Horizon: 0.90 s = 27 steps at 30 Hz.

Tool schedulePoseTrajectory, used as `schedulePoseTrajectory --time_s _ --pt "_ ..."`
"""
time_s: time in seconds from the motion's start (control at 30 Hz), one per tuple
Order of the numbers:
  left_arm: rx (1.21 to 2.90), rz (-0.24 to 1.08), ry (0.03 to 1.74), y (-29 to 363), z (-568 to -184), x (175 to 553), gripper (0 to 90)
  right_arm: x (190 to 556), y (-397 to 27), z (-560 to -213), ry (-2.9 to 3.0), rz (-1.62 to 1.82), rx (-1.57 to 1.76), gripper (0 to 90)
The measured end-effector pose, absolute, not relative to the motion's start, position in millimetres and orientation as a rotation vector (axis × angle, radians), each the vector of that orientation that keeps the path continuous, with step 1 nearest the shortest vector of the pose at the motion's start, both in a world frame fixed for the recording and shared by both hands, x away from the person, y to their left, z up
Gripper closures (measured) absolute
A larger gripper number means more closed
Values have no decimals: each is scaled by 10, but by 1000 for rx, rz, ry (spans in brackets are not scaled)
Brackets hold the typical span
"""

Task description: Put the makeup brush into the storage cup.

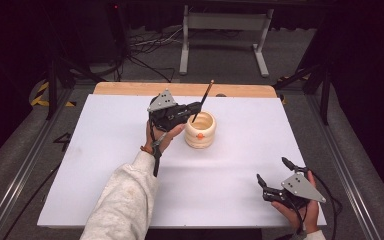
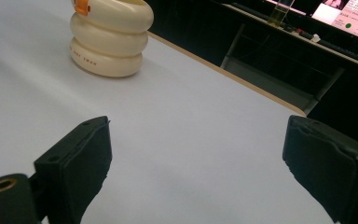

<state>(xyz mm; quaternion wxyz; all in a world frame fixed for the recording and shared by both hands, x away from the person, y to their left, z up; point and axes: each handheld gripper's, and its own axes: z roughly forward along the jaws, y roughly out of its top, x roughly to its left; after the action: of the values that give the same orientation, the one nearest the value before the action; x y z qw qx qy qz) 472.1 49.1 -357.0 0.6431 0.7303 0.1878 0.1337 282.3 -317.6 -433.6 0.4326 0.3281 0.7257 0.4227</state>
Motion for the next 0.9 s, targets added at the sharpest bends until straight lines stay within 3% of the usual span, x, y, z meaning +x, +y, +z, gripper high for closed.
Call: schedulePoseTrajectory --time_s 0.9 --pt "1665 286 416 336 -3847 4975 838 2842 -3184 -4357 1815 1046 829 84"
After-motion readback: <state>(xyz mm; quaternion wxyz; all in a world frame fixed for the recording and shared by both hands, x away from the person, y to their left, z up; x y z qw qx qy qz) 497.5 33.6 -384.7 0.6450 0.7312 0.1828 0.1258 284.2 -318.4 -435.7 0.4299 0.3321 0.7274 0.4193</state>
